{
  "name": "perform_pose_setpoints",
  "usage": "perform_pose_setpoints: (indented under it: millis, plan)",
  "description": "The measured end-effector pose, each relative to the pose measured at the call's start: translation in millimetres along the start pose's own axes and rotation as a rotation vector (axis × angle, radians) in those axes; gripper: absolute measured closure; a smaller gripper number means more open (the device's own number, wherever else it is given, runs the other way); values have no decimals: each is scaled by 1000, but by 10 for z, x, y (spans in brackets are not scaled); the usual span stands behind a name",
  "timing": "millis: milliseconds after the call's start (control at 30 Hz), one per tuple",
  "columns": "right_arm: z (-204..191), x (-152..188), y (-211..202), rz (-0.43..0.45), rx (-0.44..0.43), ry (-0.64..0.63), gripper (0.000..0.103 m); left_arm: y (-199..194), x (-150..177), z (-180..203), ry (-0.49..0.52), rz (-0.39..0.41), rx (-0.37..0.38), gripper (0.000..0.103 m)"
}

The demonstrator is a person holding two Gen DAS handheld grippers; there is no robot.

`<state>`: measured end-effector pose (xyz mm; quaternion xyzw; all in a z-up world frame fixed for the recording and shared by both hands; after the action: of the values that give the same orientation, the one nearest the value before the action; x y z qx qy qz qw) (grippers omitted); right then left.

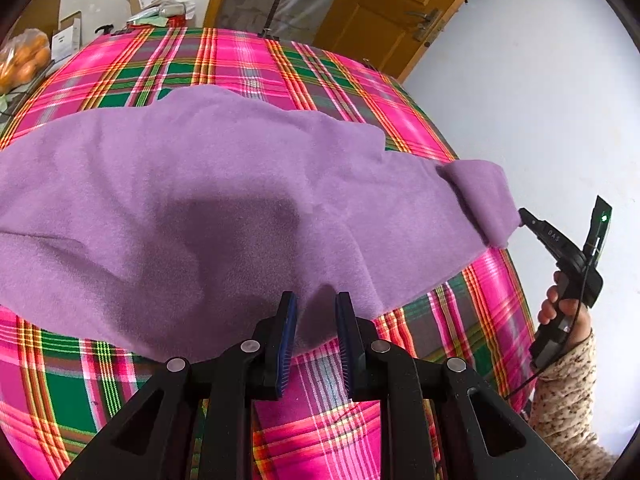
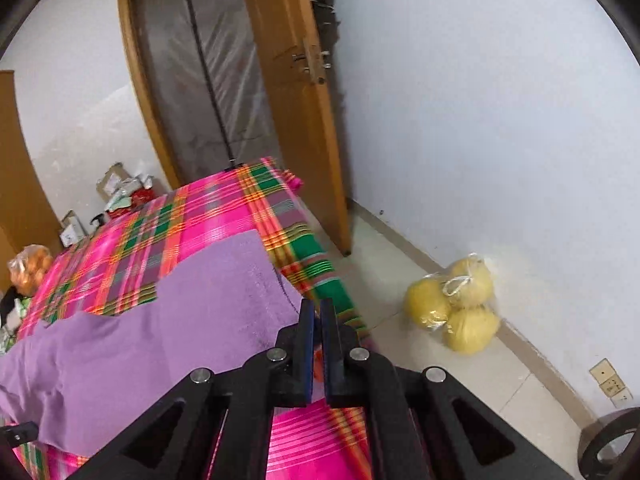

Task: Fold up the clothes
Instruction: 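Smooth the garment edge with the right gripper while the left gripper hovers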

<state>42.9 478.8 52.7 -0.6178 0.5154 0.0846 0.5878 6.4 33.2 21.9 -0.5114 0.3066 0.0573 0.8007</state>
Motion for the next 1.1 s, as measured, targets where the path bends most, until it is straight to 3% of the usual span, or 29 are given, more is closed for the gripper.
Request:
perform_pose_setpoints:
  millis: [367,833,967,1100]
  plan:
    - [447,-104,203,-7,90,111,100,-1,-5,17,0,-4,-20,83]
    - [650,-185,170,23,215,125,99,-297,100,-312,-82,50,-75,82]
    - [656,-207,52,37,216,138,99,-459,133,-464,-116,84,-100,82]
    - [484,-181,-117,51,160,112,99,-625,193,-623,-150,112,-125,82]
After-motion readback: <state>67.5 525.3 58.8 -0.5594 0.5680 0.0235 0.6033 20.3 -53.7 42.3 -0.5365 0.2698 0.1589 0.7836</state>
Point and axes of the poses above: each gripper's, at about its wrist camera, not at the fingertips, and y roughly the way its jaws point, z to its right, x to its underside, the point moved 1 cm from there along y, roughly the way its jaws point, and after that the axes turned 11 degrees about y, right-handed, at the moved point
